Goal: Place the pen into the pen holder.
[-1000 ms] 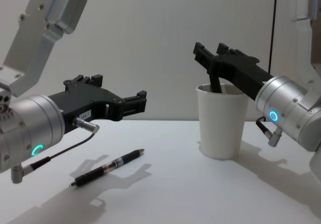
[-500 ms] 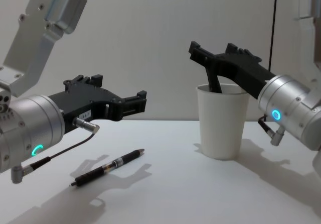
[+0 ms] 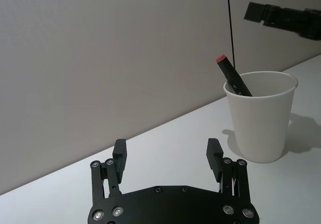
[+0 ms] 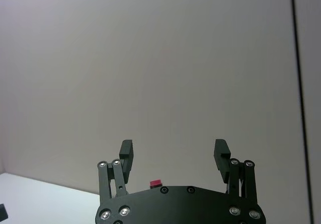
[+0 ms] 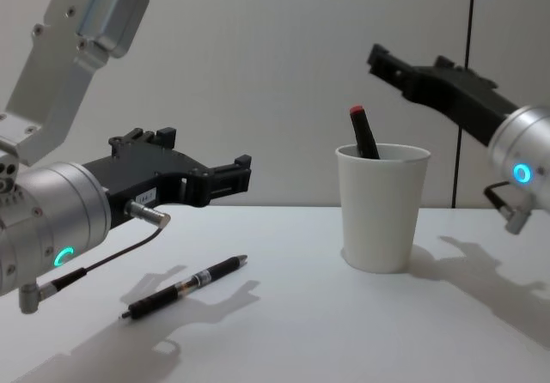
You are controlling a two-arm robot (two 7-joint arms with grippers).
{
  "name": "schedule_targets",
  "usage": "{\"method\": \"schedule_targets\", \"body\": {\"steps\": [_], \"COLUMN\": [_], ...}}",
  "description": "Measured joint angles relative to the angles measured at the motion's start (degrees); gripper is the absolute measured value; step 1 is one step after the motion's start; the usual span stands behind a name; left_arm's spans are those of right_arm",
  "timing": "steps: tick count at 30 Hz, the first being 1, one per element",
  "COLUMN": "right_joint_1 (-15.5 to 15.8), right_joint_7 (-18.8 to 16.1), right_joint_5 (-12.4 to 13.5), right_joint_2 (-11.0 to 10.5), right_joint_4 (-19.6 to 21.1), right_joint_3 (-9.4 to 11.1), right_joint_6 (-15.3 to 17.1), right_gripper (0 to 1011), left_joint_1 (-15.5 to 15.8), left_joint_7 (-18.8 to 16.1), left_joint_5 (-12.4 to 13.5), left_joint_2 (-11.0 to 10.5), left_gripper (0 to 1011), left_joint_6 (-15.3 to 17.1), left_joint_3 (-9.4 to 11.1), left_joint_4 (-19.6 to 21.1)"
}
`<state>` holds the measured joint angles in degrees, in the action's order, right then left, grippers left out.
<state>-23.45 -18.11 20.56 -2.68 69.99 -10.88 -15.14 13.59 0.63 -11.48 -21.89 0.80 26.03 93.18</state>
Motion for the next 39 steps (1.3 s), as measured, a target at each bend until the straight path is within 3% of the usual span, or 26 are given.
{"method": "schedule_targets", "body": {"steps": [9,18,39], "right_joint_1": [3.32,4.15,15.06], "right_joint_7": [2.76,3.22,9.17], "right_joint_5": [1.77,1.67,-1.51], "right_joint_2": [-0.72,-1.34,-9.62], "right_joint_4": [6.0,6.98,20.1], "right_joint_3": [1.79,1.63,-0.43], "right_joint_6": [3.16,3.73,10.94], "right_gripper": [1001,1001,1001], "left_joint_1": [0.0,0.0,0.0], "left_joint_7": [0.0,0.0,0.0], "left_joint_5": [0.0,0.0,0.0], "left_joint_2": [0.0,0.0,0.0], "left_gripper": [1003,1003,1003], "left_joint_6": [0.0,0.0,0.0], "left_joint_3": [0.0,0.0,0.0], "left_joint_4": [0.0,0.0,0.0]}}
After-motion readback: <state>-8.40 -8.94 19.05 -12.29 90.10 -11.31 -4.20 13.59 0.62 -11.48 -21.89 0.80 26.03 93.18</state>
